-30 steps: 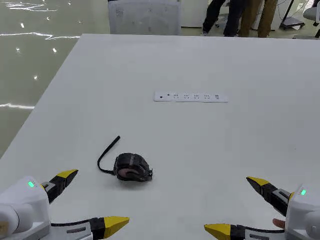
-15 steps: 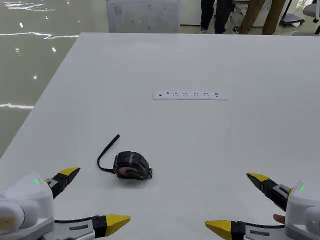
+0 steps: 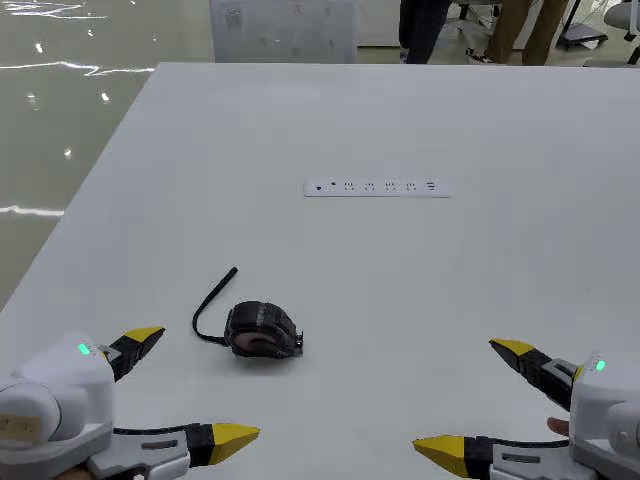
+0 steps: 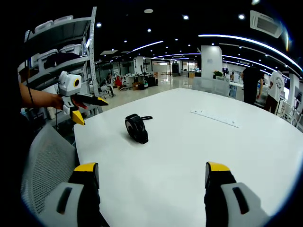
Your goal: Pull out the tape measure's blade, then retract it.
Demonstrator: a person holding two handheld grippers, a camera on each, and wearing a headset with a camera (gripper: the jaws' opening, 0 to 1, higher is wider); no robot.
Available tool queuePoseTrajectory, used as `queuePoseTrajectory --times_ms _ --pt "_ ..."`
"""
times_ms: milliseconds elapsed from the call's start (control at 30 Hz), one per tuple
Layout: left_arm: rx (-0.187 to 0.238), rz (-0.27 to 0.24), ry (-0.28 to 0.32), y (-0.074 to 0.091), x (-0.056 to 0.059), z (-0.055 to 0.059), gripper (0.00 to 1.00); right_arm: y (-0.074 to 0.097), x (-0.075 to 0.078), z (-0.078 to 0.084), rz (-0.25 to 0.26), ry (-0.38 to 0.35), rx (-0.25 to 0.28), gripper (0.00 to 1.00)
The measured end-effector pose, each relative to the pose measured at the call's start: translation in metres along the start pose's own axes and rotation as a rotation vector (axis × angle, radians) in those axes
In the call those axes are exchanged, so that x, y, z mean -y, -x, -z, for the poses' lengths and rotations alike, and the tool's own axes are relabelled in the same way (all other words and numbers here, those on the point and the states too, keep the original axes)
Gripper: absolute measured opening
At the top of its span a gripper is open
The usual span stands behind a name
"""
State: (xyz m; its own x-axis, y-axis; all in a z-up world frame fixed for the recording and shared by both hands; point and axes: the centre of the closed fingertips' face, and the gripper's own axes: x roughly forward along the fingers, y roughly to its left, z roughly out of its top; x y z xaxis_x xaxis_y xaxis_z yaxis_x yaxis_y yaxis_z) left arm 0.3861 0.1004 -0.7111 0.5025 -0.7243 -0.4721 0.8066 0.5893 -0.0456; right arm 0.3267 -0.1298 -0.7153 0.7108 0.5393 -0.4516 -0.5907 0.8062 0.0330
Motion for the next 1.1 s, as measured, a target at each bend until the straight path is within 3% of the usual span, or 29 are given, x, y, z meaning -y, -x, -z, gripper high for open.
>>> queuePoseTrajectory --times_ms 267,633,1100 --pt "-0.036 0.03 -0.047 -0.006 -0.003 -0.002 0.93 -0.007 -0.001 -0.001 -0.039 0.031 -0.024 0.93" --pt "-0.128 0.089 -0.123 -0.015 -0.002 0.005 0.88 -0.017 -0.003 -0.002 -0.091 0.067 -0.058 0.89" --pt "-0.173 0.134 -0.185 -0.029 -0.008 0.0 0.86 -0.037 -0.002 -0.009 -0.156 0.116 -0.075 0.82"
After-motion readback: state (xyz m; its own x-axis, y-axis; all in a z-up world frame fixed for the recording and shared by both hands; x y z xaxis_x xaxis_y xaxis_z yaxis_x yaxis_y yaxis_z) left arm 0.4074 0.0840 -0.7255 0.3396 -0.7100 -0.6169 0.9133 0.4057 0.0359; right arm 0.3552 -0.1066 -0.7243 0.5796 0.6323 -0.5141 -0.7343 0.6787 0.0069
